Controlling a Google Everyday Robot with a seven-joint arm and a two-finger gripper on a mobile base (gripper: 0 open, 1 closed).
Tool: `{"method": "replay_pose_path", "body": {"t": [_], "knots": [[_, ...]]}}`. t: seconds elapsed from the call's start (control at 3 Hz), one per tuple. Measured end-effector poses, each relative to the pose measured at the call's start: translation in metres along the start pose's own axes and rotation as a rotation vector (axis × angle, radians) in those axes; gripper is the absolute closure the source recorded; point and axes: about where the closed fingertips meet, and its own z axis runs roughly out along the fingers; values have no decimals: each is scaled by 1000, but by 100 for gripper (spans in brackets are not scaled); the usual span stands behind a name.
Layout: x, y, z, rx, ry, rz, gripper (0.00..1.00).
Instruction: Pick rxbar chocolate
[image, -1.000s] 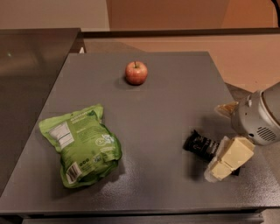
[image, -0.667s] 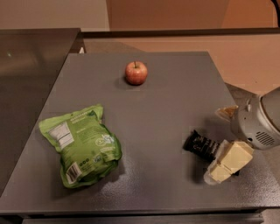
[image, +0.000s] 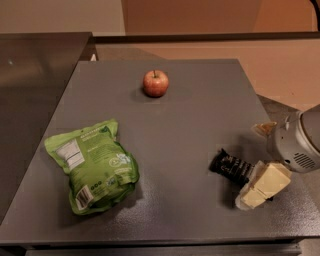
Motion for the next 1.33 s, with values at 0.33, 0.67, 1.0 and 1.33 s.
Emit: {"method": "replay_pose_path", "body": {"t": [0.33,0.67,1.0,1.33], "knots": [[6,-1,2,1,14,14,18],[9,0,2,-5,26,23,42],[12,1,2,-7,40,31,65],[14,1,0,-7,51,33,88]]}}
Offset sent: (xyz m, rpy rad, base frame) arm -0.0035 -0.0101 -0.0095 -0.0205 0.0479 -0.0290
